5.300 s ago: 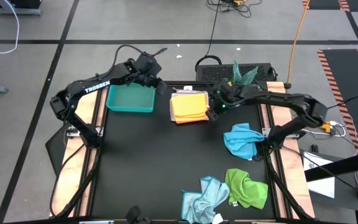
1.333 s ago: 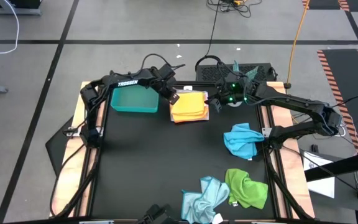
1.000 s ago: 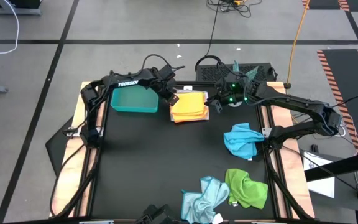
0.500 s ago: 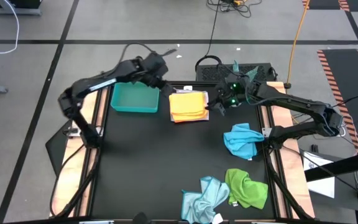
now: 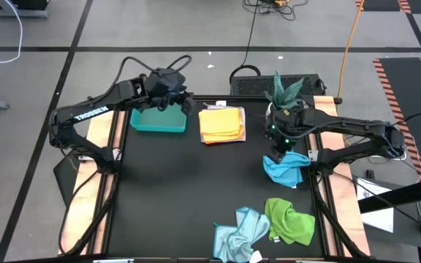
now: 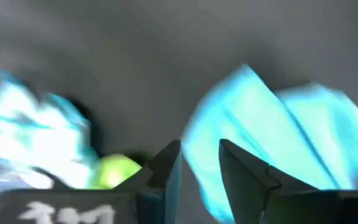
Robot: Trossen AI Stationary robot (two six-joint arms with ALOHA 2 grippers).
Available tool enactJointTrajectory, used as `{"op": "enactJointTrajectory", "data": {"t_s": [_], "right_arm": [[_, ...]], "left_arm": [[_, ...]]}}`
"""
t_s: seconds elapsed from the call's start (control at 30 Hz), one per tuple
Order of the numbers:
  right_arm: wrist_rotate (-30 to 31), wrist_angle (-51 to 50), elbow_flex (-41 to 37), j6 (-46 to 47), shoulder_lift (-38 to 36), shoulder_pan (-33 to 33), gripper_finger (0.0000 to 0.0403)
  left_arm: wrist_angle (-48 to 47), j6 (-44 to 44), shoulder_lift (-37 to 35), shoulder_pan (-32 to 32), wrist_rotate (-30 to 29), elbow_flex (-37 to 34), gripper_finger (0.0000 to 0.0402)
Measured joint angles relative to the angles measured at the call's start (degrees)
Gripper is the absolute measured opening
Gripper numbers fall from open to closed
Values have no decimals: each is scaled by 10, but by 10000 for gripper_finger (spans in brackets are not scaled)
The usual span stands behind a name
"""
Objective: Fold microfiber towels
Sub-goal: Fold the blue microfiber towel
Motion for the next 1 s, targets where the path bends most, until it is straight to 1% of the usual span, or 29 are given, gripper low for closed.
{"op": "enactJointTrajectory", "data": {"t_s": [0.07, 0.17, 0.3, 0.63, 0.77, 1.0], "right_arm": [[37, -33, 0, 11, 0, 10, 90], [74, -47, 0, 22, 0, 15, 85], [89, -47, 0, 19, 0, 8, 86], [91, -37, 0, 13, 0, -6, 85], [89, -27, 0, 24, 0, -6, 84], [88, -25, 0, 66, 0, -6, 84]], "left_arm": [[0, -5, 1, -3, 0, 0, 170], [4, -6, 11, -11, 0, 0, 170], [9, -7, 15, -17, 4, 0, 170], [17, -3, 17, -18, 12, -1, 170], [18, 1, 17, -19, 12, -1, 170], [18, 44, 17, -19, 12, -1, 170]]}}
